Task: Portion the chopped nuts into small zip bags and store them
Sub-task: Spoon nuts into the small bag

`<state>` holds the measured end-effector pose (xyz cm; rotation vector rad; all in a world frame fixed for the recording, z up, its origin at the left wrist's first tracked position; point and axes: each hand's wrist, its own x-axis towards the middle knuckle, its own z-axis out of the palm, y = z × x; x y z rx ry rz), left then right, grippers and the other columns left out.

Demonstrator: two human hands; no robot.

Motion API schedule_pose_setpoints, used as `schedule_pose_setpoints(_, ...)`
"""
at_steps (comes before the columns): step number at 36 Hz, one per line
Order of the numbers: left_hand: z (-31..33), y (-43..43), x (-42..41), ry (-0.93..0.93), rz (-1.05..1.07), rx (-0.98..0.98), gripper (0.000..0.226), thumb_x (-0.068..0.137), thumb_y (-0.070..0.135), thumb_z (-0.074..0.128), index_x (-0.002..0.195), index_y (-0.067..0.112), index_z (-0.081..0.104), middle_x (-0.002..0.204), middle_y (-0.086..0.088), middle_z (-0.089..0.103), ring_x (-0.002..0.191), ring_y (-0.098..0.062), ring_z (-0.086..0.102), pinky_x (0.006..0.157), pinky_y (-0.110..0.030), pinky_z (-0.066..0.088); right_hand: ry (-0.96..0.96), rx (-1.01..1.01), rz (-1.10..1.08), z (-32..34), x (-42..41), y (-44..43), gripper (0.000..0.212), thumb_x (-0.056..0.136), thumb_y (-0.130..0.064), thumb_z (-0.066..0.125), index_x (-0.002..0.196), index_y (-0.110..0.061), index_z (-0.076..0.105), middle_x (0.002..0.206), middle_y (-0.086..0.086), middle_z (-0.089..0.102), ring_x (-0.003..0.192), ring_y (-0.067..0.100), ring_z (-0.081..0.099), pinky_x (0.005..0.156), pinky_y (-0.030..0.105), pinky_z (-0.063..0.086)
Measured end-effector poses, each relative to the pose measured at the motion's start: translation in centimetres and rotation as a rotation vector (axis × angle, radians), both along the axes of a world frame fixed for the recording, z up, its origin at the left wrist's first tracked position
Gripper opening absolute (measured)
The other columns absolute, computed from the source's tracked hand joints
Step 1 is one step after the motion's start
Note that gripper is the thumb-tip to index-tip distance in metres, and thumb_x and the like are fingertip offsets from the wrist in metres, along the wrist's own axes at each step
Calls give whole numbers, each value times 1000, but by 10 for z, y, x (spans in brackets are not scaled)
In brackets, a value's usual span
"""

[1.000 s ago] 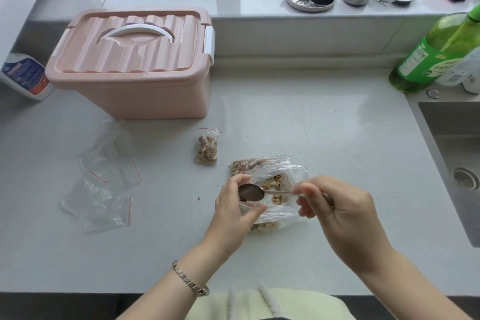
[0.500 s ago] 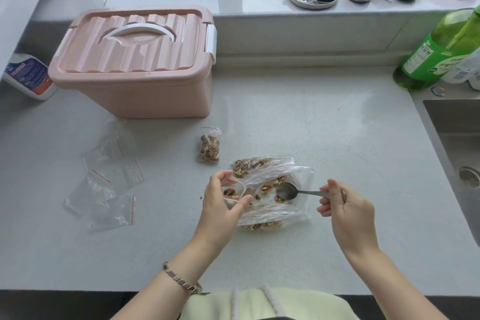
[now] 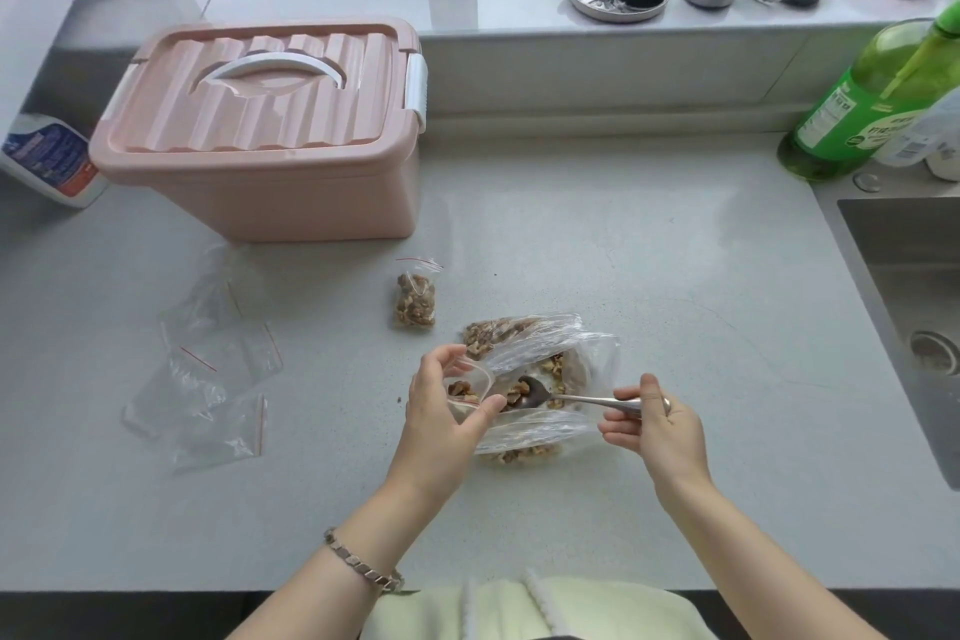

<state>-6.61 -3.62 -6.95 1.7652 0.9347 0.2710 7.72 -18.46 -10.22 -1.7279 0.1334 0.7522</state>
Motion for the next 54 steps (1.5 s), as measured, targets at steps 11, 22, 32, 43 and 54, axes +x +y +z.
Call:
schedule_pose_setpoints(11, -6, -4, 0, 34, -48, 6, 49, 82, 22, 68, 102, 48, 32, 111, 10, 47, 111, -8, 45, 92, -18, 36, -78, 77, -38, 49, 26, -27, 43, 97, -34, 38, 78, -1, 58, 60, 15, 60, 40, 10, 59, 42, 17, 50)
schedule_pose_setpoints(22, -1, -10, 11, 90, -111, 1, 49, 83, 31, 65, 114, 40, 29, 109, 20, 39, 115, -14, 42, 104, -38, 35, -323, 222, 127, 113, 12, 1, 50, 82, -53, 45, 72, -6, 62, 54, 10, 64, 42, 18, 60, 42, 22, 50)
schedule_pose_setpoints(32, 1, -14, 12, 40, -65, -41, 53, 81, 33, 67, 118, 39, 30, 123, 7, 44, 119, -10, 40, 106, -39, 34, -1069, 120, 539, 133, -8, 12, 54, 96, -45, 34, 73, -7, 65, 55, 0, 58, 53, 8, 57, 49, 28, 45)
schedule_pose_setpoints(43, 3, -9, 6, -21, -36, -50, 44, 81, 26, 69, 103, 45, 37, 117, 7, 50, 114, -9, 46, 99, -25, 36, -754, 191, 351, 123, -15, 16, 44, 87, -60, 39, 73, -26, 63, 63, -3, 66, 47, 6, 62, 48, 13, 48)
schedule_pose_setpoints(54, 1, 10, -7, -60, 116, -16, 49, 81, 18, 68, 102, 46, 34, 106, 5, 49, 102, -12, 51, 81, -11, 37, -152, -12, 33, 39, 10, -9, 35, 95, -30, 43, 77, -5, 60, 62, 15, 61, 43, 10, 60, 43, 17, 50)
